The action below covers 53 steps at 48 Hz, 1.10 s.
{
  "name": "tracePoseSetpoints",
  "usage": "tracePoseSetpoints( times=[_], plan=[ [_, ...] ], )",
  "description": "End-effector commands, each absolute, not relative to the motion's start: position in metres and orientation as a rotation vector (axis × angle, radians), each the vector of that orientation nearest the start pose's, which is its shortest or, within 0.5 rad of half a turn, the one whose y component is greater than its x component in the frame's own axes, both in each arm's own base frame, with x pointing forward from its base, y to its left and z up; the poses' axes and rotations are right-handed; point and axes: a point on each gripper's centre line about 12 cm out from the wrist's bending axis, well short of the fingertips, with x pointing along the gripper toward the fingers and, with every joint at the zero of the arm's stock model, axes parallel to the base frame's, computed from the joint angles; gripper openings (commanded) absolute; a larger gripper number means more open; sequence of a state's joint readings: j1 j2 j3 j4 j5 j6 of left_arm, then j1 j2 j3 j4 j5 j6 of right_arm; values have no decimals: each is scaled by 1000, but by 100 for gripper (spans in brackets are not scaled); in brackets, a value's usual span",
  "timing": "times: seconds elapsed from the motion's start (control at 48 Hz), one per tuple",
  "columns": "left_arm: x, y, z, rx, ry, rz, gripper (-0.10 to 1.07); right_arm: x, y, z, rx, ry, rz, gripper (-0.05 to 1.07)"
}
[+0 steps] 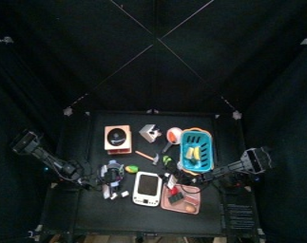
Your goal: Grab green screw
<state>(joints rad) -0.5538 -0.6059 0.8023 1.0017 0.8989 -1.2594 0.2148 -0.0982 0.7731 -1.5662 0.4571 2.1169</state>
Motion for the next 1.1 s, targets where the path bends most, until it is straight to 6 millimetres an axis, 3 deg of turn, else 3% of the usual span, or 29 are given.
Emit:
tracePoseSetpoints(
  times=[0.0, 0.188, 0.396, 0.729, 1.083],
  plan=[
    [235, -41, 307, 36, 578, 423, 87, 354, 23, 189, 317, 521, -393, 84],
    [219, -13, 312, 105, 651, 616, 87, 356, 23, 187, 314, 526, -394, 84],
    [209, 0, 281, 64, 676, 665, 87, 356, 23, 186, 318, 531, -389, 84],
    [208, 3, 222, -141, 615, 585, 86, 356, 23, 185, 316, 535, -390, 84],
    [213, -11, 190, -154, 628, 438, 86, 357, 21, 183, 318, 538, -396, 84]
  ],
)
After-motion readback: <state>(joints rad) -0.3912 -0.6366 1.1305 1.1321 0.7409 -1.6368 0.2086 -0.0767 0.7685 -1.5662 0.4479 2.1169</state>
